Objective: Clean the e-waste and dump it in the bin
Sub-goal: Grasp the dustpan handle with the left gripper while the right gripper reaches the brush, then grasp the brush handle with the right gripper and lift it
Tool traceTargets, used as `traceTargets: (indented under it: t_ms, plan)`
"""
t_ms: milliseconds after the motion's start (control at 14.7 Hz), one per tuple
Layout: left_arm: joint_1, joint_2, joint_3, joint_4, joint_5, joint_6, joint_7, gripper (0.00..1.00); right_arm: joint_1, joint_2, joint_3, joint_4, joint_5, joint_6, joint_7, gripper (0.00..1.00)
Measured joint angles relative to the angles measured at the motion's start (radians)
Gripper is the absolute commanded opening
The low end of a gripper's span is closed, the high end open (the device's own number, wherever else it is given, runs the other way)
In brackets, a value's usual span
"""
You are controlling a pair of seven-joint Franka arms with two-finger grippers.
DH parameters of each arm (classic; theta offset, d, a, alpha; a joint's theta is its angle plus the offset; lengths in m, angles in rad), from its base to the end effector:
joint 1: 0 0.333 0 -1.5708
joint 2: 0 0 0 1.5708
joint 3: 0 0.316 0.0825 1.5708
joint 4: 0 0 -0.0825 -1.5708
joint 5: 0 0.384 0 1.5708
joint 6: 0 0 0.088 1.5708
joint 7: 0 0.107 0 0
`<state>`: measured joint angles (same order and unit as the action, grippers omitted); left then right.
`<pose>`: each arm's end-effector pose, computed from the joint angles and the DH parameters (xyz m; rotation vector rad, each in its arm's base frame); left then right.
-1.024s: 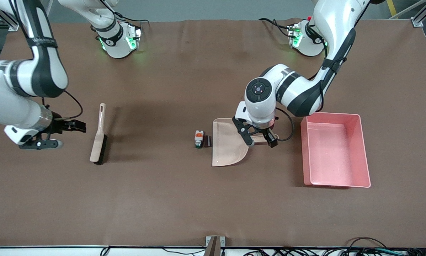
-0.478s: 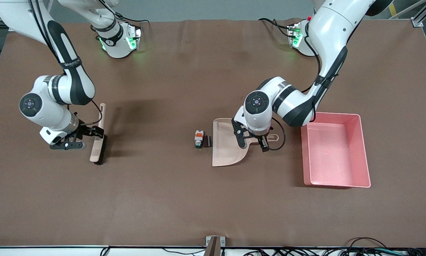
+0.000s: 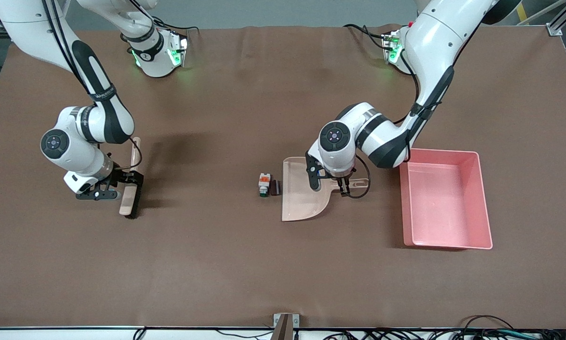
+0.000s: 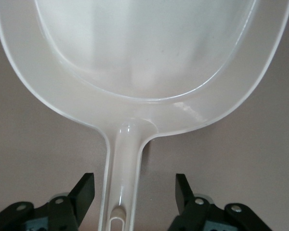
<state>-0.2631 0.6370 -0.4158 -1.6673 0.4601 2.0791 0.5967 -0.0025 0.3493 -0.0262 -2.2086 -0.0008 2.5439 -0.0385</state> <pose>0.5477 -0.3758 0.2470 -2.2106 2.0192 0.2184 0.5524 -0.0160 0.2186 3.1325 0.0188 -0.0222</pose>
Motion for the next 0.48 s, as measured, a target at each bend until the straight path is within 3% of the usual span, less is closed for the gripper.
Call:
traceTargets:
  t_ms: [137,478]
  plan:
    - [0.0,0.003,0.0,0.0,0.002,0.001,0.04,0.69,0.0,0.0,0.0,-0.004,0.0,0.0,0.008,0.57]
    - [-0.002,0.021,-0.001,0.0,0.006,0.021,0.063,0.62,0.0,0.0,0.001,-0.008,0.0,0.0,0.01,0.37]
